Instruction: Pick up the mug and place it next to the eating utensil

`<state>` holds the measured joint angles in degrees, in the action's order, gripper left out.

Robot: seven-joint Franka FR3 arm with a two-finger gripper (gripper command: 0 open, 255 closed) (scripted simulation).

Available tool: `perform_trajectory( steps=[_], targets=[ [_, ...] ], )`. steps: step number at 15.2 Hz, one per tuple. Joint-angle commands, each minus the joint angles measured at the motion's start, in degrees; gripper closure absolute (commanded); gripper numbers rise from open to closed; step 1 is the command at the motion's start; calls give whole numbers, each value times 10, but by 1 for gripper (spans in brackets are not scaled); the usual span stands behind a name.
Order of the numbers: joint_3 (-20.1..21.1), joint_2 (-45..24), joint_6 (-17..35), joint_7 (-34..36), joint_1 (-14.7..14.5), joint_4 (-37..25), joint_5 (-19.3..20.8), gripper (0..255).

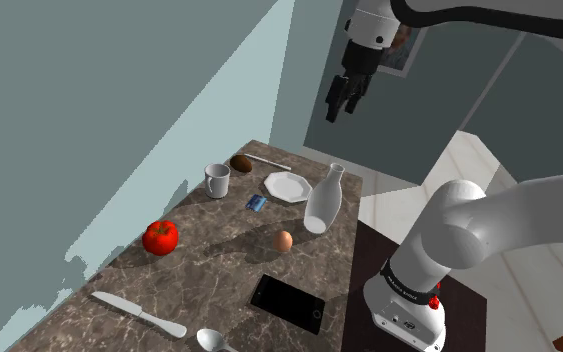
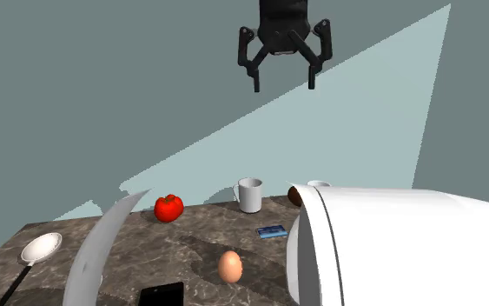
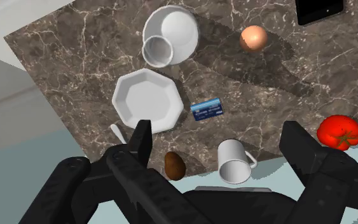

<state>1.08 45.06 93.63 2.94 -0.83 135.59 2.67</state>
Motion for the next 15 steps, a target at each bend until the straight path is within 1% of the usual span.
perform_trajectory(
  steps=[1, 8, 15],
  targets=[
    [0, 0, 0, 0, 0, 0, 0, 0],
    [-12, -116, 132, -15, -4, 16, -6, 0],
    [-22, -257, 248, -35, -11, -9, -17, 0]
  ],
)
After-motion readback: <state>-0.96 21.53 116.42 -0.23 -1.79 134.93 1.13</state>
